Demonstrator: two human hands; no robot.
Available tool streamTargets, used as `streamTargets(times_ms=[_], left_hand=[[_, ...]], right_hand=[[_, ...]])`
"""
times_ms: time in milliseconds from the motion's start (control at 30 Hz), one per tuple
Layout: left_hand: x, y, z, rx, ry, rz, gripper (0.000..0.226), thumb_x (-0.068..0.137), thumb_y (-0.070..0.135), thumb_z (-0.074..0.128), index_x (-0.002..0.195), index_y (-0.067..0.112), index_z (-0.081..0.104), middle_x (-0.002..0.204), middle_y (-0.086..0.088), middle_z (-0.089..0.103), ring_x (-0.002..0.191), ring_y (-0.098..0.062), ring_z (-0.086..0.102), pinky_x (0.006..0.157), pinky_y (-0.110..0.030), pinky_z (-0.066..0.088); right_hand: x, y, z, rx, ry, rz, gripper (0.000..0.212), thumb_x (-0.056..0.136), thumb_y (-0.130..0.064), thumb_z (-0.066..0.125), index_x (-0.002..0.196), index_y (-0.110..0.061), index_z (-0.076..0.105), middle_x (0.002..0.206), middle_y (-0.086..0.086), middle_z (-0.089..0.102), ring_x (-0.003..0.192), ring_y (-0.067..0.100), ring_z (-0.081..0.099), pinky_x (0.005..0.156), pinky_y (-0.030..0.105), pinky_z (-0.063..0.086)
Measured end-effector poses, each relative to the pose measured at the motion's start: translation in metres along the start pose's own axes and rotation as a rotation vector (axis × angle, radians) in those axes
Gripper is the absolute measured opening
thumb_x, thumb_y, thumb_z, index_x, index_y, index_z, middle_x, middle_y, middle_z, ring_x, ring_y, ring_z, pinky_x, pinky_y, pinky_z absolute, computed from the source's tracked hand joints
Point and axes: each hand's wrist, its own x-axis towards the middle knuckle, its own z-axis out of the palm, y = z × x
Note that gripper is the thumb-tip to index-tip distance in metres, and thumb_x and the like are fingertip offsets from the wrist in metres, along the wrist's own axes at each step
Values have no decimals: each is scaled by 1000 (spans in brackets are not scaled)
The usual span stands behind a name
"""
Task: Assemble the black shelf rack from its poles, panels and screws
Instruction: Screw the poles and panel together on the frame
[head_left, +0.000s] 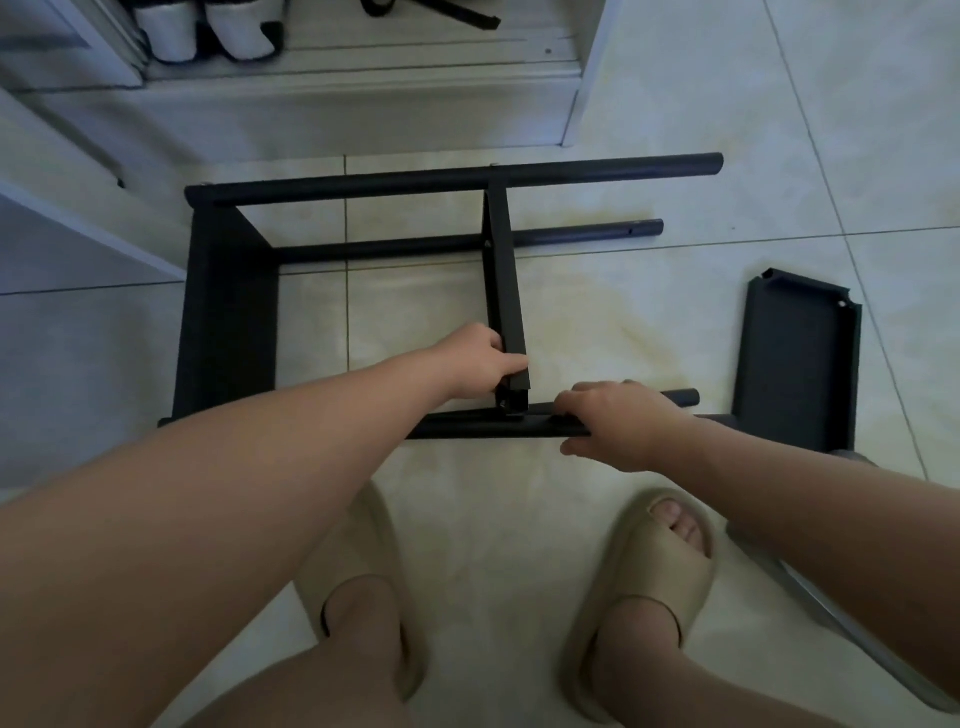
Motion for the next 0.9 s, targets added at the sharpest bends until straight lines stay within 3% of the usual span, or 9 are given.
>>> streamTargets(times_ms=[133,400,600,900], left_hand=[[-1,0,1,6,-1,10,37,99,30,61,114,-4,66,116,-20,69,111,-36,64,102,-48,49],[-1,3,-4,68,-22,-7,40,98,36,61,116,0,66,117,-18,70,112,-35,65,102,-48,49],[6,8,-13,84,-64,-11,37,100,30,60,114,-4,67,116,-20,70,113,-36,64,104,-48,48],[6,14,-27,148,100,-25,39,98,37,60,111,2,70,111,-13,70,107,-32,64,93,-39,49]], right_hand=[[0,-1,3,-88,30,10,31,102,-41,49,128,-24,56,117,-2,56,110,25,57,91,37,41],[-16,6,-16,-78,263,34,33,93,-46,50,120,-29,62,108,-8,58,99,19,54,93,35,39],[-6,8,-20,-76,298,64,32,96,-43,50,123,-32,63,111,-7,59,100,21,53,92,35,35],[9,-1,-24,-124,378,106,31,102,-38,44,125,-26,62,114,-3,59,100,26,54,92,36,36]])
